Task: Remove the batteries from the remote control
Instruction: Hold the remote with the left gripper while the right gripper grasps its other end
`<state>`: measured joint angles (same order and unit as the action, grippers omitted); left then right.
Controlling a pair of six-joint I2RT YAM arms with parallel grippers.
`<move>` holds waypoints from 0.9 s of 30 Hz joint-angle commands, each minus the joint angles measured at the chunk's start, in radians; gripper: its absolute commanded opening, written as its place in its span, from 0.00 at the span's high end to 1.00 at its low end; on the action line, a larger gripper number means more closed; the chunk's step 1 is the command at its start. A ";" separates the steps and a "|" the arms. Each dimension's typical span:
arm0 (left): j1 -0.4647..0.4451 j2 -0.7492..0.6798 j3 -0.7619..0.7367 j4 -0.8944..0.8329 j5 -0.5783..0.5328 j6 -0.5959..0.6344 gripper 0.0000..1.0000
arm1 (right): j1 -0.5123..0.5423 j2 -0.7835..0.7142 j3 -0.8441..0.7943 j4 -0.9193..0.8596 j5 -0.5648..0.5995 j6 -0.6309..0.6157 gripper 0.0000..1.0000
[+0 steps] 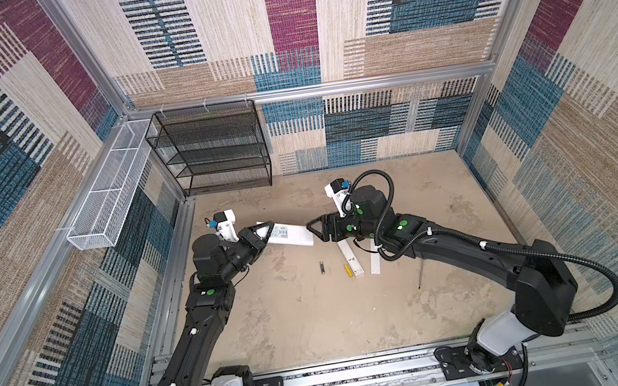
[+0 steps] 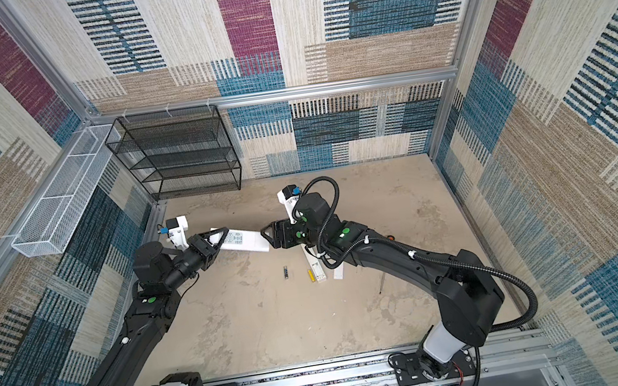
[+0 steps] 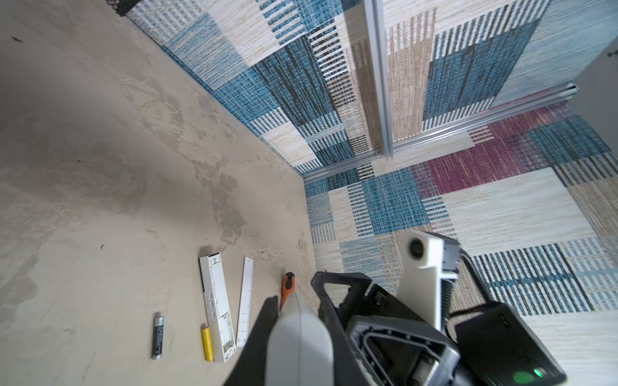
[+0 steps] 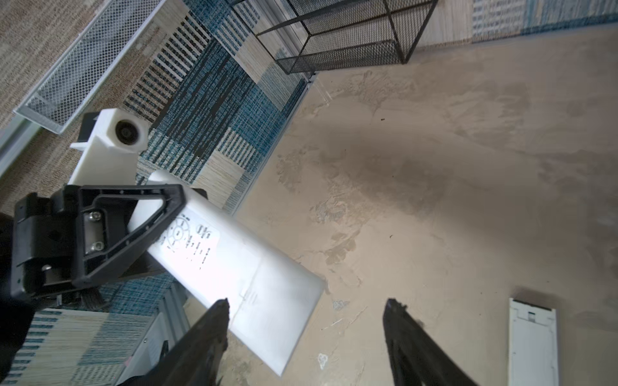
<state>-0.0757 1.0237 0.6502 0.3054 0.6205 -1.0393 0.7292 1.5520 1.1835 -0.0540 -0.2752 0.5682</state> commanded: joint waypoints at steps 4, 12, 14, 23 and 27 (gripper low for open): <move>0.004 0.002 -0.018 0.167 0.063 -0.055 1.00 | -0.017 0.033 -0.006 0.100 -0.167 0.127 0.28; 0.007 0.022 -0.023 0.206 0.076 -0.076 1.00 | -0.017 0.093 0.039 0.087 -0.212 0.120 0.34; 0.007 0.026 -0.023 0.213 0.077 -0.078 1.00 | -0.018 0.098 0.041 0.082 -0.207 0.115 0.39; 0.015 0.033 -0.023 0.216 0.079 -0.080 1.00 | -0.023 0.102 0.042 0.070 -0.188 0.098 0.58; 0.019 0.032 -0.028 0.217 0.081 -0.081 1.00 | -0.025 0.102 0.035 0.073 -0.192 0.102 0.59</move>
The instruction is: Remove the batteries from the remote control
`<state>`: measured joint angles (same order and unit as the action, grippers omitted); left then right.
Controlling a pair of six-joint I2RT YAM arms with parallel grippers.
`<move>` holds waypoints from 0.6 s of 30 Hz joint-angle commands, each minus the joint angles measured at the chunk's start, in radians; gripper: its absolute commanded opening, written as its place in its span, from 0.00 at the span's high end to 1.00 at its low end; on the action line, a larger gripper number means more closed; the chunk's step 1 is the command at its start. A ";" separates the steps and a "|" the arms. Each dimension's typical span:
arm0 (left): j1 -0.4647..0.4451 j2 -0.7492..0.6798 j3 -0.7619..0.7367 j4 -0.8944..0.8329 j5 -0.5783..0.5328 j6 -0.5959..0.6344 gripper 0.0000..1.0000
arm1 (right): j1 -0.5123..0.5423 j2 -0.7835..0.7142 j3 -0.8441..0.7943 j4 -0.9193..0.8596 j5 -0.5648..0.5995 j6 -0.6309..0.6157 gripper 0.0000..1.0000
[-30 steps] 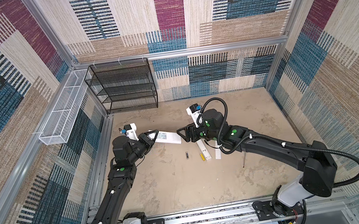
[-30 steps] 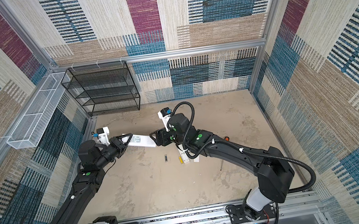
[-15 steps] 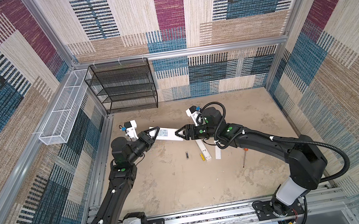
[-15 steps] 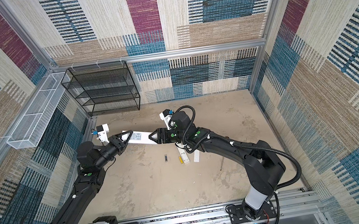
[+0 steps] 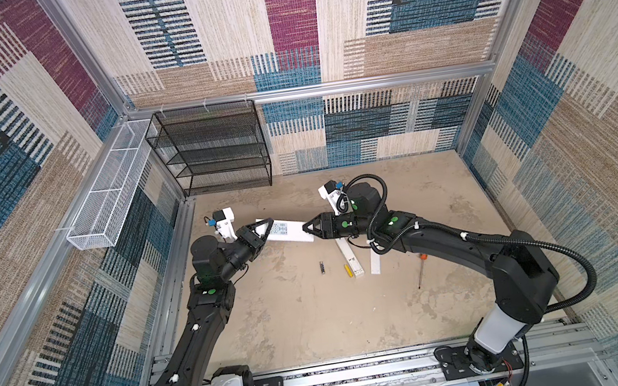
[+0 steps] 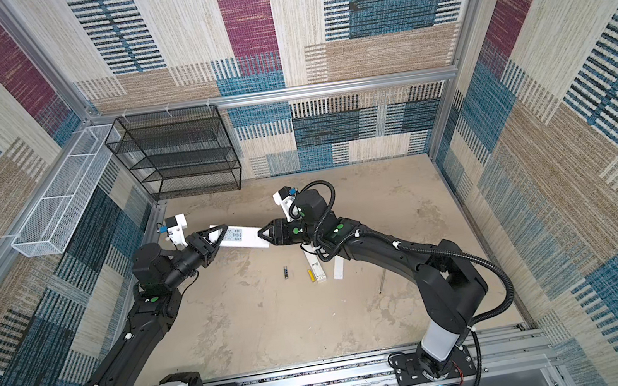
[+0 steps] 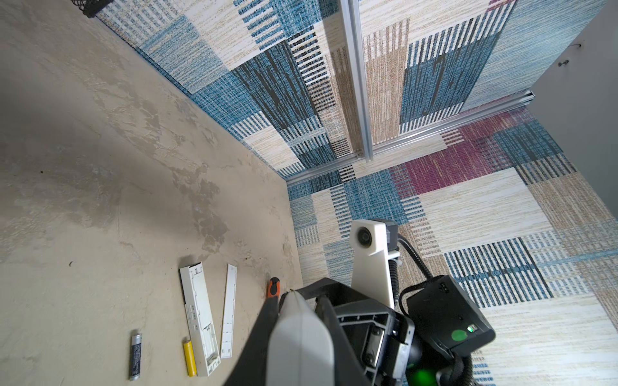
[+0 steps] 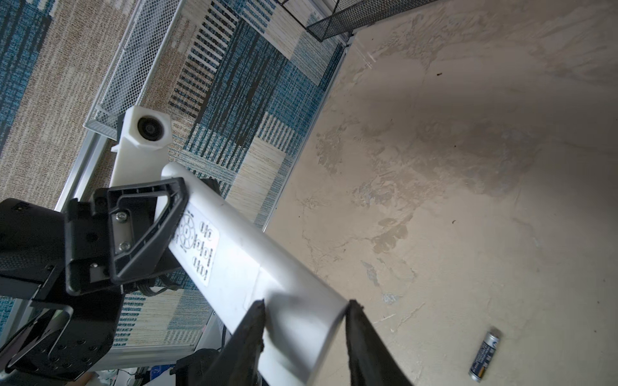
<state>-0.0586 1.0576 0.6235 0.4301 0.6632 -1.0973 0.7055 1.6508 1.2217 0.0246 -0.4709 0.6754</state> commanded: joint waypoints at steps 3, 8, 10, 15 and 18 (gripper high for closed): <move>0.006 -0.002 -0.004 0.097 0.039 -0.026 1.00 | -0.004 0.002 -0.011 -0.001 0.002 0.002 0.59; 0.009 -0.001 -0.010 0.113 0.041 -0.037 1.00 | -0.009 0.009 -0.022 0.019 -0.034 0.028 0.45; 0.011 0.004 -0.014 0.124 0.044 -0.044 1.00 | -0.011 0.018 -0.022 0.035 -0.060 0.043 0.43; 0.013 0.011 -0.029 0.147 0.049 -0.057 1.00 | -0.010 0.036 -0.022 0.052 -0.090 0.056 0.44; 0.014 0.015 -0.037 0.165 0.049 -0.070 1.00 | -0.011 0.037 -0.025 0.054 -0.097 0.056 0.54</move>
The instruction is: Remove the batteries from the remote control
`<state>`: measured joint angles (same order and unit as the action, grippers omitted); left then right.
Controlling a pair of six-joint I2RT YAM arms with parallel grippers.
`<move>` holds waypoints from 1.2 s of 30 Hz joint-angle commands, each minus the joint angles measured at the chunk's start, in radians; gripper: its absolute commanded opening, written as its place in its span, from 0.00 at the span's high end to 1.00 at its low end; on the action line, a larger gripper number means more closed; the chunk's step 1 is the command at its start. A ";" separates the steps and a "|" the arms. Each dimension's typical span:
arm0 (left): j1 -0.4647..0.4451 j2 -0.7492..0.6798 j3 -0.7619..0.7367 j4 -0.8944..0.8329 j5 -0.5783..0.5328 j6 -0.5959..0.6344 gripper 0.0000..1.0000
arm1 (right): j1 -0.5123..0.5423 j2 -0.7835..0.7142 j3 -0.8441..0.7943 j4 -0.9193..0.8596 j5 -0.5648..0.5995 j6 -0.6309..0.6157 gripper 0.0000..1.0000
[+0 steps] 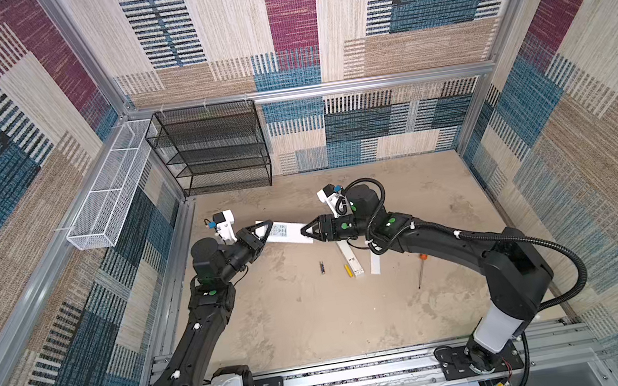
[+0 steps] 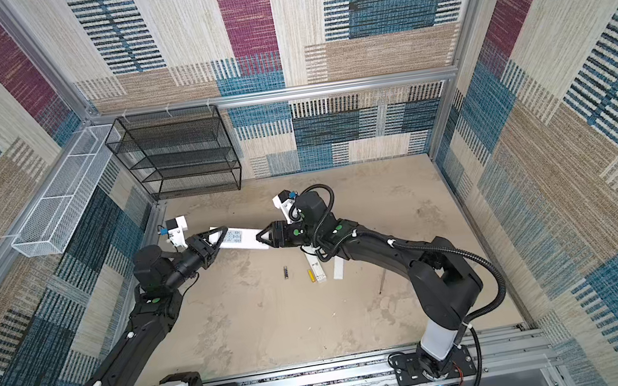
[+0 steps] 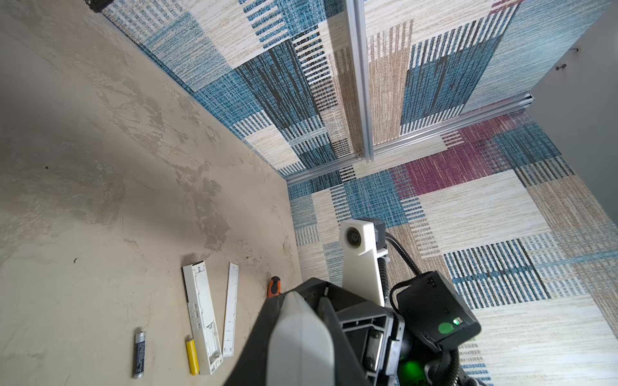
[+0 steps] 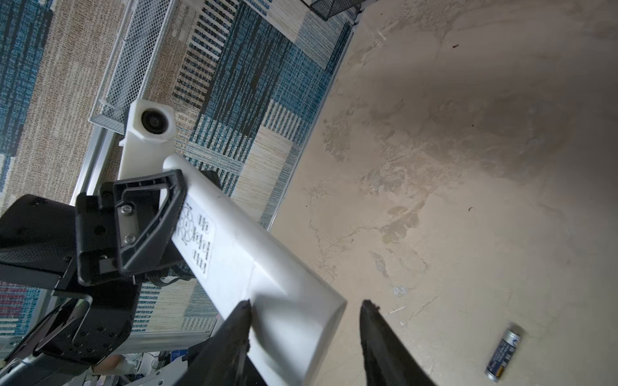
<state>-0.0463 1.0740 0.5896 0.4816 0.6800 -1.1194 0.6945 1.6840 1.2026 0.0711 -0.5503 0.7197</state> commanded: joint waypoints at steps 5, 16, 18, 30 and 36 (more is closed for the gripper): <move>0.005 0.000 -0.004 0.120 0.034 -0.051 1.00 | -0.004 -0.007 -0.020 0.019 -0.021 0.020 0.69; 0.009 0.005 -0.005 0.120 0.042 -0.057 1.00 | -0.008 -0.005 -0.018 0.047 -0.054 0.053 0.49; 0.009 0.005 -0.009 0.120 0.042 -0.062 1.00 | -0.007 0.007 -0.012 0.058 -0.074 0.061 0.45; 0.010 0.007 -0.010 0.120 0.046 -0.066 1.00 | -0.007 0.037 0.008 0.049 -0.096 0.052 0.60; 0.010 0.009 -0.008 0.120 0.043 -0.066 1.00 | -0.007 0.034 -0.001 0.046 -0.093 0.049 0.68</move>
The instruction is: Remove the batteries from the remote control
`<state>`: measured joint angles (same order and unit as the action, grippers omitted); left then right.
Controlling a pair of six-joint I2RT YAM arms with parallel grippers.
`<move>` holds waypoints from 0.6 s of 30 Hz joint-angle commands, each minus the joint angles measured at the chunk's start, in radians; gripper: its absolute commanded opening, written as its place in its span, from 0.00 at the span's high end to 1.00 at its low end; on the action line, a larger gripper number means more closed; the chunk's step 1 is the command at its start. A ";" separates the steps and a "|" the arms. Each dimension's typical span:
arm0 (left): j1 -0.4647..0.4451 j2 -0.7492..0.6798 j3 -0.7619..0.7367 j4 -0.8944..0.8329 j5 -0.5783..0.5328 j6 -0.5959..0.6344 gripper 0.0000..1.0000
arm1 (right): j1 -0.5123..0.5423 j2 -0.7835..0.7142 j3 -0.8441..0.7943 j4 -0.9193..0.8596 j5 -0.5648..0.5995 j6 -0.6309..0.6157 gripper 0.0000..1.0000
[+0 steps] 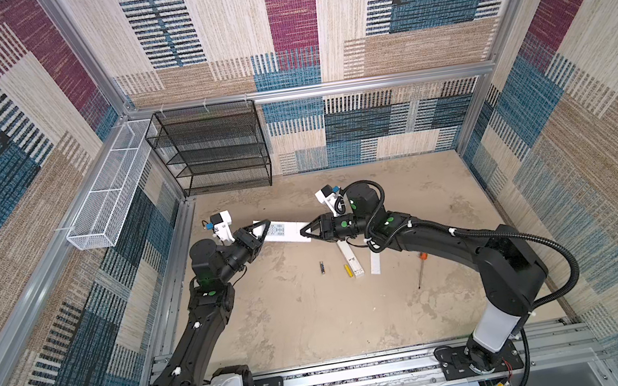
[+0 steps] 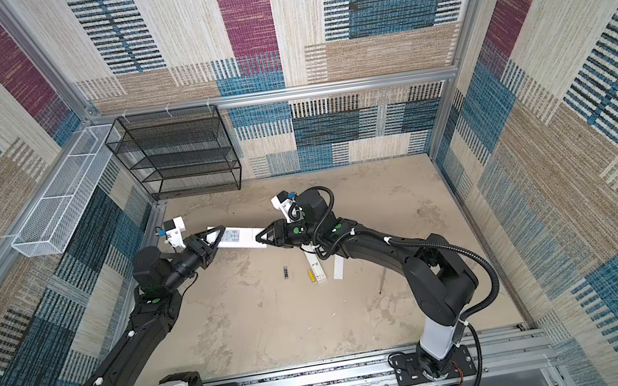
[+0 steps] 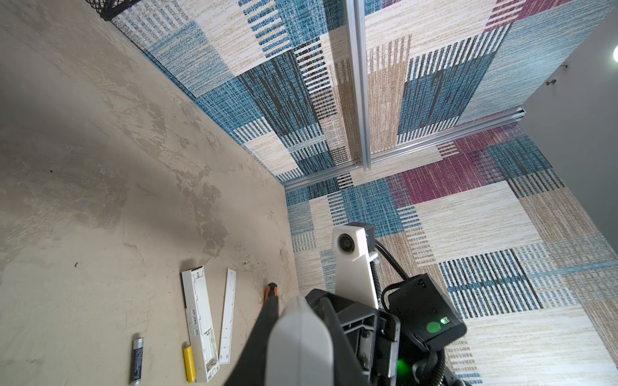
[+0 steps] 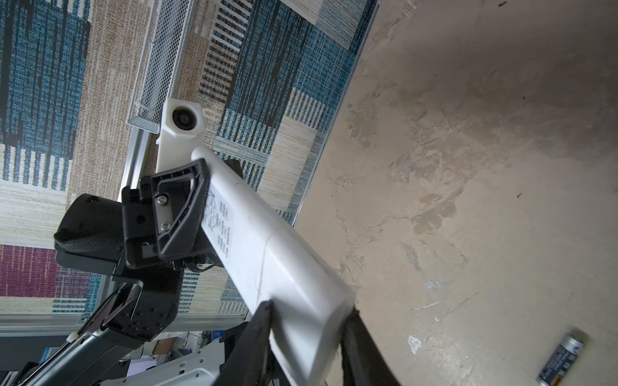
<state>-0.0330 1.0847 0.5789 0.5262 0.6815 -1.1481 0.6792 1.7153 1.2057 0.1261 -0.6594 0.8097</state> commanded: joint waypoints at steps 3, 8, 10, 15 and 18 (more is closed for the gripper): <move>-0.002 0.001 0.001 0.075 0.041 -0.038 1.00 | 0.008 0.001 -0.003 -0.010 0.017 -0.041 0.69; -0.001 0.000 -0.001 0.075 0.041 -0.039 1.00 | 0.007 -0.007 -0.009 -0.022 0.028 -0.052 0.69; 0.002 -0.002 -0.001 0.076 0.040 -0.039 1.00 | 0.007 -0.010 -0.014 -0.024 0.030 -0.053 0.70; 0.002 0.000 -0.002 0.075 0.042 -0.041 1.00 | 0.006 -0.011 -0.015 -0.023 0.032 -0.046 0.58; 0.004 0.001 -0.002 0.075 0.042 -0.041 1.00 | 0.006 -0.008 -0.008 -0.029 0.034 -0.053 0.54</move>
<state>-0.0288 1.0866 0.5777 0.5262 0.6876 -1.1507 0.6857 1.7065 1.1954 0.1143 -0.6434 0.7822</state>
